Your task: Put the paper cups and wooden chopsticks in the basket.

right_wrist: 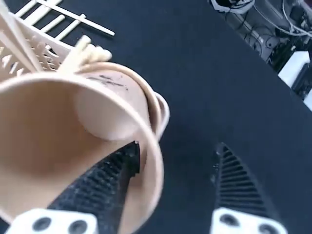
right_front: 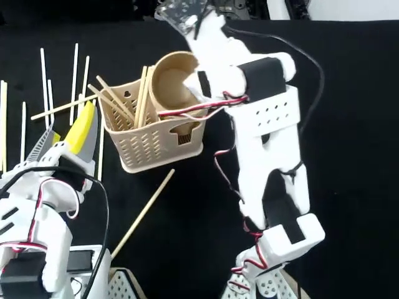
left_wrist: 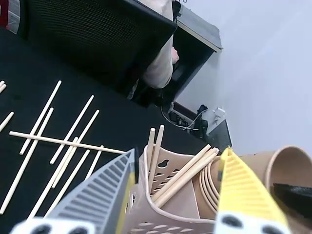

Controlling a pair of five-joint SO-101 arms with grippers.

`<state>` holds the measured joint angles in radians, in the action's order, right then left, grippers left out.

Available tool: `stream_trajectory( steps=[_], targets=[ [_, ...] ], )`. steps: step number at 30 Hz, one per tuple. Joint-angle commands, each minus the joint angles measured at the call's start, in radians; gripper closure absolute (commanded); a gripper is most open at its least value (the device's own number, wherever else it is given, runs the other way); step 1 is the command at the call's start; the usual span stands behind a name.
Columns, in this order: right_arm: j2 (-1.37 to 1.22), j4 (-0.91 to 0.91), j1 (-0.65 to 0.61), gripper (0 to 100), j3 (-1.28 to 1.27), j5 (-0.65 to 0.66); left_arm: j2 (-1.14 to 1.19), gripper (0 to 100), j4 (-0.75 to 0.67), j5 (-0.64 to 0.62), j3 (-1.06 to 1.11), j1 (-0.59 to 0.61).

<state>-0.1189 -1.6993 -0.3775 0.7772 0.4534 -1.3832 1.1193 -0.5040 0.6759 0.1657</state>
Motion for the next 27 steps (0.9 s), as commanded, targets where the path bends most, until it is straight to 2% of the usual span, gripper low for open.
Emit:
stream_trajectory(
  steps=[1,7,13,15,25,27],
  targets=[
    [0.010,0.040,-0.054,74.4,0.059,0.003,-0.002,72,-0.021,-0.008,-0.002,0.013],
    [0.002,0.100,-0.068,74.3,0.117,0.000,-0.005,72,-0.020,-0.008,-0.002,0.015],
    [-0.097,0.169,-0.089,74.3,-0.041,0.000,-0.005,72,-0.020,-0.008,-0.001,0.015],
    [-0.113,0.170,-0.089,74.3,-0.025,0.000,-0.005,72,-0.018,-0.008,0.001,0.015],
    [0.015,-0.038,-0.112,74.7,0.340,0.000,-0.008,73,-0.023,-0.006,0.015,0.015],
    [0.050,-0.071,-0.137,79.6,0.380,-0.002,-0.003,73,-0.028,0.002,0.025,0.016]
  ],
)
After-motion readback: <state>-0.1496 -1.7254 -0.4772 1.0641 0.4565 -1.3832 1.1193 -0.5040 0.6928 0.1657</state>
